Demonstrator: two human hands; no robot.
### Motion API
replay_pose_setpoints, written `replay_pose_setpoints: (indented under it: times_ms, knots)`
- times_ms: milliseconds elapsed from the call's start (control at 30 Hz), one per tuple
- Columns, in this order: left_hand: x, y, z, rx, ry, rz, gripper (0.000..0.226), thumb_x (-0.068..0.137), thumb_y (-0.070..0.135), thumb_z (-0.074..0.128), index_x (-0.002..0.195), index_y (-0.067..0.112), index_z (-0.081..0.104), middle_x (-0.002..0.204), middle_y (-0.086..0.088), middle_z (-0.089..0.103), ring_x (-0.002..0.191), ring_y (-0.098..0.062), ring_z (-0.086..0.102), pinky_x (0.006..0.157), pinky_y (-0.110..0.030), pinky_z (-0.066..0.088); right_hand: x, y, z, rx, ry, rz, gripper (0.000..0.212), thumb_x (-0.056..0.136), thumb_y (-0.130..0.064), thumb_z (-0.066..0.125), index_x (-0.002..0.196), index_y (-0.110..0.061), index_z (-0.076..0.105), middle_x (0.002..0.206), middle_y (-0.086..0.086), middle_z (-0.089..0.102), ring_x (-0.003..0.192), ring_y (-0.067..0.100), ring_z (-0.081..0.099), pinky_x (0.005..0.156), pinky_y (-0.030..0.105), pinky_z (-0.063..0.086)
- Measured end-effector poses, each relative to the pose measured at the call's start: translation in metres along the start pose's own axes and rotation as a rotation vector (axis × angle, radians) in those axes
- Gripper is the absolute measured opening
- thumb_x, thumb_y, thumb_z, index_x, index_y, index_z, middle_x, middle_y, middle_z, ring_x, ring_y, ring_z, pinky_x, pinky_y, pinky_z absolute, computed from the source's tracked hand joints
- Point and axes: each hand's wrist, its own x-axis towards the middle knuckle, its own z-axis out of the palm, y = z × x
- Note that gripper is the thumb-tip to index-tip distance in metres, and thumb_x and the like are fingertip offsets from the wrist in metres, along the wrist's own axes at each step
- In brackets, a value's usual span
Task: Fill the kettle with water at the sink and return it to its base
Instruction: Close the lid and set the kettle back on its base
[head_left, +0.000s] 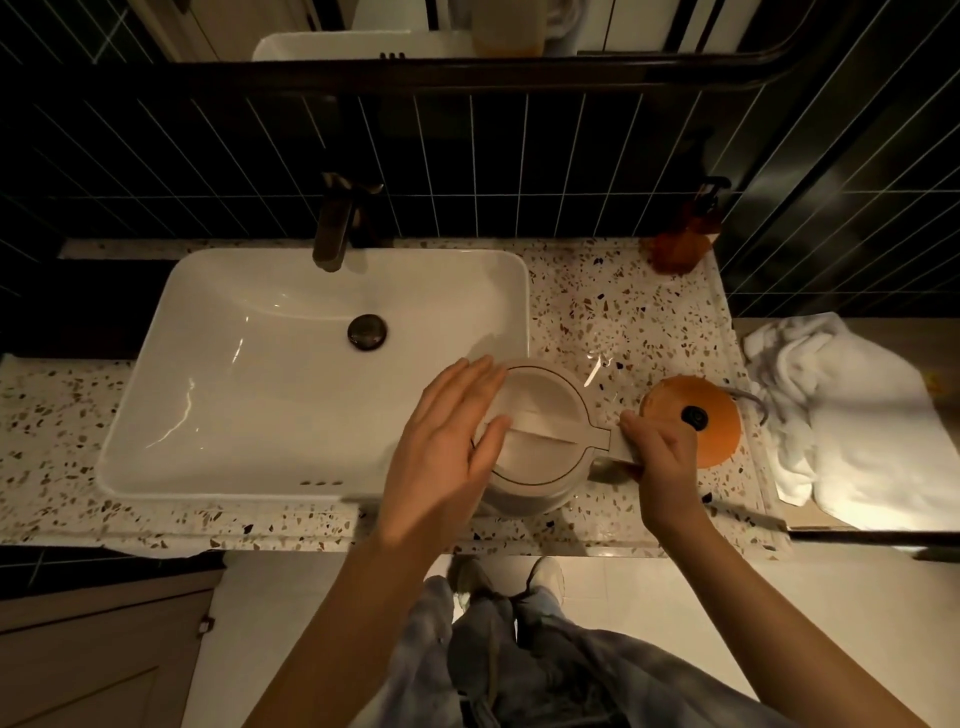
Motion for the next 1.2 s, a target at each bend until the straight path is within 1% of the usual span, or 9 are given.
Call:
replay_pose_setpoints:
  times_ms: [267,367,433,567,667,767,967,1067,1200]
  knots:
    - [-0.005,-0.005,0.008,-0.329,0.034,-0.061,0.041,0.102,0.026,0.047,0.142,0.034,0.046,0.157,0.025,0.025,0.146,0.004,0.016,0.118,-0.030,0.023,0.000,-0.003,-0.001,-0.052,0.015,0.010,0.045,0.095,0.001,0.042,0.049,-0.003,0.046,0.037,-0.006,0.043,0.033,0.004,0.047,0.037,0.013,0.042]
    - [-0.008,-0.002,0.011,-0.558,0.108,-0.183,0.052,0.099,0.025,0.054,0.143,0.045,0.036,0.157,0.024,0.026,0.140,0.007,0.029,0.113,-0.020,0.031,-0.001,-0.004,-0.003,-0.104,-0.018,-0.043,0.059,0.089,-0.034,0.056,0.052,0.011,0.046,0.049,0.031,0.047,0.043,0.042,0.052,0.040,0.028,0.048]
    - [-0.008,-0.002,0.014,-0.664,0.139,-0.268,0.060,0.095,0.030,0.059,0.141,0.056,0.029,0.155,0.020,0.032,0.140,-0.010,0.038,0.114,-0.035,0.037,-0.002,-0.004,-0.005,-0.144,0.009,-0.057,0.057,0.083,-0.046,0.059,0.055,0.003,0.053,0.055,0.038,0.047,0.049,0.053,0.049,0.046,0.042,0.048]
    - [-0.005,-0.011,0.016,-0.674,0.182,-0.329,0.059,0.090,0.037,0.064,0.134,0.059,0.031,0.146,0.029,0.041,0.128,-0.043,0.045,0.107,-0.056,0.041,-0.003,-0.005,-0.005,-0.199,0.080,-0.092,0.047,0.082,-0.048,0.053,0.052,-0.011,0.054,0.051,0.019,0.047,0.049,0.036,0.044,0.054,0.034,0.039]
    - [-0.003,-0.017,0.018,-0.769,0.124,-0.400,0.066,0.084,0.044,0.067,0.142,0.039,0.036,0.144,0.018,0.048,0.130,-0.019,0.051,0.107,-0.039,0.046,-0.004,0.001,-0.005,-0.235,0.058,-0.047,0.050,0.093,-0.041,0.046,0.067,0.001,0.058,0.065,0.029,0.061,0.063,0.043,0.057,0.062,0.035,0.046]
    - [-0.002,-0.019,0.019,-0.874,0.053,-0.465,0.056,0.088,0.039,0.064,0.139,0.021,0.050,0.123,0.006,0.066,0.111,-0.006,0.064,0.084,-0.016,0.052,-0.007,0.001,0.000,-0.236,0.095,0.045,0.041,0.100,-0.021,0.035,0.070,-0.008,0.060,0.062,0.002,0.071,0.062,0.017,0.067,0.059,0.018,0.050]
    - [0.003,-0.020,0.023,-0.980,0.064,-0.533,0.054,0.086,0.031,0.062,0.137,0.018,0.056,0.124,-0.003,0.069,0.115,-0.015,0.064,0.098,-0.032,0.052,-0.006,0.000,0.009,-0.041,0.137,0.133,0.044,0.085,-0.030,0.046,0.065,0.010,0.049,0.052,0.010,0.059,0.059,0.027,0.061,0.056,0.026,0.049]
    - [0.005,-0.016,0.028,-1.015,0.096,-0.554,0.044,0.093,0.021,0.059,0.136,0.016,0.057,0.127,-0.005,0.067,0.119,-0.019,0.062,0.103,-0.038,0.048,-0.003,0.003,0.005,0.007,0.168,0.122,0.041,0.068,-0.039,0.054,0.061,0.002,0.058,0.056,0.012,0.050,0.062,0.030,0.046,0.059,0.034,0.039]
    - [0.007,-0.004,0.041,-1.000,0.098,-0.587,0.039,0.093,0.025,0.059,0.131,0.018,0.061,0.117,-0.004,0.072,0.116,-0.023,0.063,0.100,-0.041,0.049,0.005,-0.002,-0.016,0.056,0.157,0.151,0.038,0.074,-0.036,0.057,0.056,-0.003,0.063,0.062,0.021,0.055,0.065,0.037,0.053,0.066,0.056,0.047]
